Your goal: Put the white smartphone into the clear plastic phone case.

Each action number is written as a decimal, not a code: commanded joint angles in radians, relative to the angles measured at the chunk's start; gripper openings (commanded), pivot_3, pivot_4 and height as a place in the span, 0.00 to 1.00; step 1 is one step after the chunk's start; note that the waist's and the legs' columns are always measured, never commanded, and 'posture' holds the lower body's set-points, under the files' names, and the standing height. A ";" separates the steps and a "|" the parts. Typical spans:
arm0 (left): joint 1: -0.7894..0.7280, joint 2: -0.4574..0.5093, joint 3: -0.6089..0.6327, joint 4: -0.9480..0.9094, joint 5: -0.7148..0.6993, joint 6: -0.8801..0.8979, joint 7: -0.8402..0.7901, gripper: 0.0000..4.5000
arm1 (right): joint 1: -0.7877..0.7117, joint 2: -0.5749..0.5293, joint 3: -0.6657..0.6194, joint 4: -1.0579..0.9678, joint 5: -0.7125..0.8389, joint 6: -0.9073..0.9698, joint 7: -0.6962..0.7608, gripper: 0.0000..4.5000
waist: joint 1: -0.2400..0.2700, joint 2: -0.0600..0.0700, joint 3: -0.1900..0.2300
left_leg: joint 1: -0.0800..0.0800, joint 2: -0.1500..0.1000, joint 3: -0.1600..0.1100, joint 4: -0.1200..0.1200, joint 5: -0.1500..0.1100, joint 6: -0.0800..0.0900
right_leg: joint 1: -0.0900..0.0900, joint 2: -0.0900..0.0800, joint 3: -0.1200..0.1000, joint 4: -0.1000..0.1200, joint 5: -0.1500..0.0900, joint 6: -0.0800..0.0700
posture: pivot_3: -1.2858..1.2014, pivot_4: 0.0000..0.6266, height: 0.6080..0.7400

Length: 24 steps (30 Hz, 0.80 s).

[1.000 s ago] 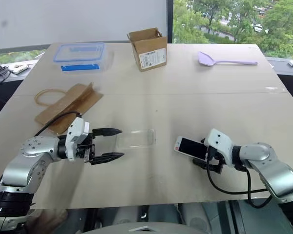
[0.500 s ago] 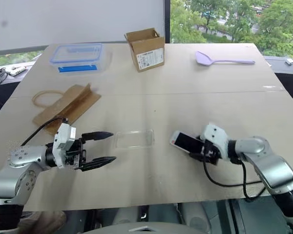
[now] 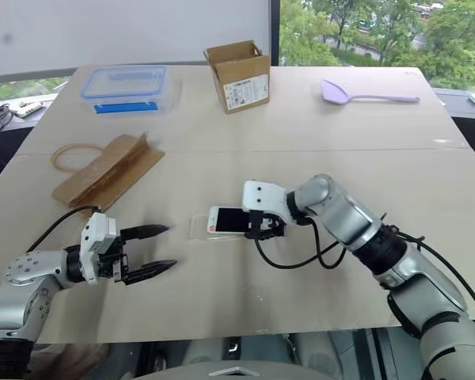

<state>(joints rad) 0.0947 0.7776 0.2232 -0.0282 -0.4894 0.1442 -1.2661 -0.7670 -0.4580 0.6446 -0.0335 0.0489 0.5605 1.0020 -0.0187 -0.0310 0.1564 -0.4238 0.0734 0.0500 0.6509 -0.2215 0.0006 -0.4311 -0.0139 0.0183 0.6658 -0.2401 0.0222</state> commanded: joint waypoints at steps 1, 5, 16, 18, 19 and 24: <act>0.019 -0.001 0.015 -0.041 -0.004 -0.009 0.016 1.00 | -0.001 0.030 0.029 0.014 -0.038 -0.026 0.016 0.66 | -0.003 0.000 0.000 | 0.002 0.000 0.000 -0.001 0.000 0.000 | 0.000 0.000 0.000 0.002 0.000 0.000 | 0.52 0.24 1.00; 0.035 -0.001 0.014 -0.055 -0.005 -0.007 0.029 1.00 | -0.008 0.043 0.024 0.008 -0.074 -0.044 0.023 0.66 | -0.005 0.000 0.000 | 0.007 0.001 0.000 -0.002 0.000 0.000 | 0.000 0.002 0.001 0.010 -0.002 -0.003 | 0.52 0.24 1.00; 0.022 0.008 -0.019 -0.044 0.028 0.000 0.043 1.00 | -0.094 0.087 0.017 0.018 -0.098 0.053 0.094 0.66 | 0.000 0.001 0.000 | 0.008 0.001 0.000 -0.002 0.000 0.000 | 0.000 0.002 0.001 0.012 -0.004 -0.006 | 0.52 0.24 1.00; 0.015 0.008 -0.023 -0.038 0.030 -0.001 0.044 1.00 | -0.107 0.100 0.020 0.029 -0.097 0.075 0.109 0.66 | 0.002 0.001 0.001 | 0.008 0.001 0.000 -0.002 0.000 0.000 | 0.000 0.002 0.001 0.012 -0.004 -0.007 | 0.52 0.24 1.00; 0.012 0.008 -0.025 -0.037 0.032 -0.002 0.045 1.00 | -0.112 0.103 0.024 0.034 -0.098 0.079 0.118 0.66 | 0.002 0.001 0.001 | 0.008 0.001 0.000 -0.002 0.000 0.000 | 0.000 0.002 0.001 0.012 -0.004 -0.007 | 0.52 0.24 1.00; 0.007 0.007 -0.027 -0.035 0.038 0.000 0.051 1.00 | -0.114 0.115 0.024 0.050 -0.106 0.111 0.125 1.00 | 0.003 0.001 0.001 | 0.007 0.001 0.000 -0.002 0.000 0.000 | 0.000 0.001 0.001 0.012 -0.004 -0.007 | 0.52 0.24 1.00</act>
<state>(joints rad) 0.1058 0.7767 0.1871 -0.0580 -0.4529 0.1477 -1.2188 -0.8579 -0.3346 0.6684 0.0383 -0.0543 0.6729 1.1114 -0.0157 -0.0302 0.1570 -0.4163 0.0738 0.0504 0.6490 -0.2215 0.0005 -0.4314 -0.0127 0.0193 0.6780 -0.2444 0.0154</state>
